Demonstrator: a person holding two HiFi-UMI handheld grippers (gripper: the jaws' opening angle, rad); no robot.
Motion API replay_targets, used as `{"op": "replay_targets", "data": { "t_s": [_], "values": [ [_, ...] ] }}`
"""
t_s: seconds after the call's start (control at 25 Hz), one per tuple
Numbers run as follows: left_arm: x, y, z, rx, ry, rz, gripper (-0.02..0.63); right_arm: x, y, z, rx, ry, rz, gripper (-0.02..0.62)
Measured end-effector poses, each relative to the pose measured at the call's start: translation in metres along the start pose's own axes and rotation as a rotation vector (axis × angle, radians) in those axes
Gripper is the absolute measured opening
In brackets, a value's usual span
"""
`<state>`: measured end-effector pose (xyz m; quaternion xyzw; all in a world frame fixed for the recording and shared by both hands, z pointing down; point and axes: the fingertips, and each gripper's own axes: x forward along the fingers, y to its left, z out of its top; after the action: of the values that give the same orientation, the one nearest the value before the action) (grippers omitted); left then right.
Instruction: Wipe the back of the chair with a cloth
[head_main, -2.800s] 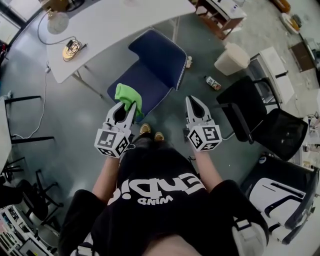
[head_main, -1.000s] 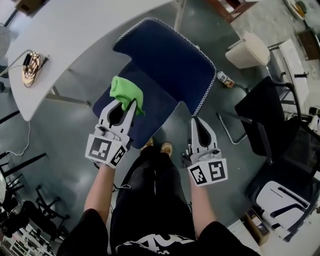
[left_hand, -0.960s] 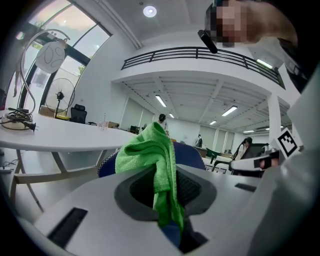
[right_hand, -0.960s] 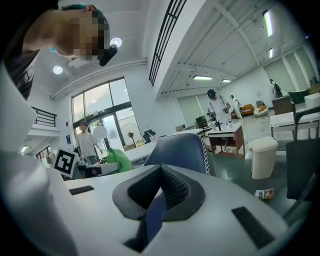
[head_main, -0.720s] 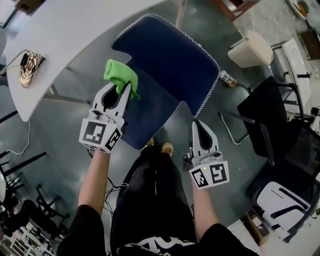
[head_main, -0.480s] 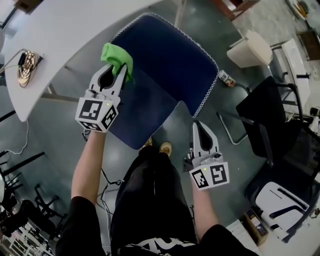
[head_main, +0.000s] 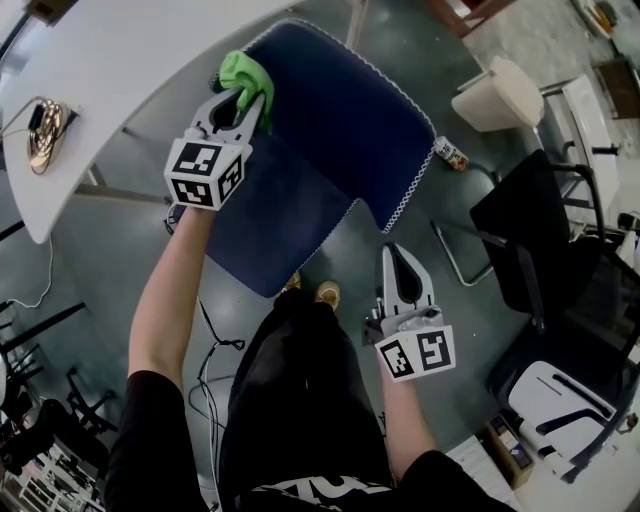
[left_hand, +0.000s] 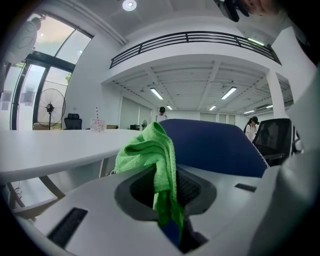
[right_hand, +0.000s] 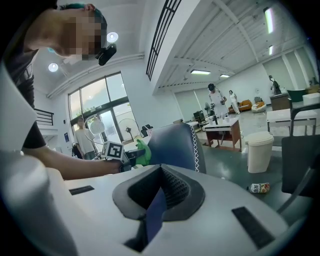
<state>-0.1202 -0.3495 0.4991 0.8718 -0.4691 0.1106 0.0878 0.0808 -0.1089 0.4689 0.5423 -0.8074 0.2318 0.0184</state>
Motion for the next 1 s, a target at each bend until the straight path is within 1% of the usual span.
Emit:
{"op": "replay_targets", "data": {
  "t_s": [0.2,0.36,0.6,0.8,1.0],
  "values": [
    [0.017,-0.023,-0.002,0.02,0.017,-0.062,0.069,-0.003,-0.004,-0.001,0.003,0.001,-0.009,-0.003],
    [0.024,-0.067,-0.006,0.041,0.025,-0.155,0.069,-0.006,-0.01,-0.003,0.011,-0.003,-0.021,-0.003],
    [0.02,-0.132,-0.014,0.036,0.023,-0.286,0.069,-0.009,-0.009,-0.004,0.02,-0.007,-0.024,-0.003],
    [0.015,-0.177,-0.022,0.033,0.025,-0.372,0.069,-0.014,-0.016,-0.005,0.025,-0.011,-0.04,-0.003],
    [0.006,-0.218,-0.03,0.027,0.044,-0.461,0.069,-0.021,-0.019,-0.008,0.034,-0.013,-0.055,-0.003]
  ]
}}
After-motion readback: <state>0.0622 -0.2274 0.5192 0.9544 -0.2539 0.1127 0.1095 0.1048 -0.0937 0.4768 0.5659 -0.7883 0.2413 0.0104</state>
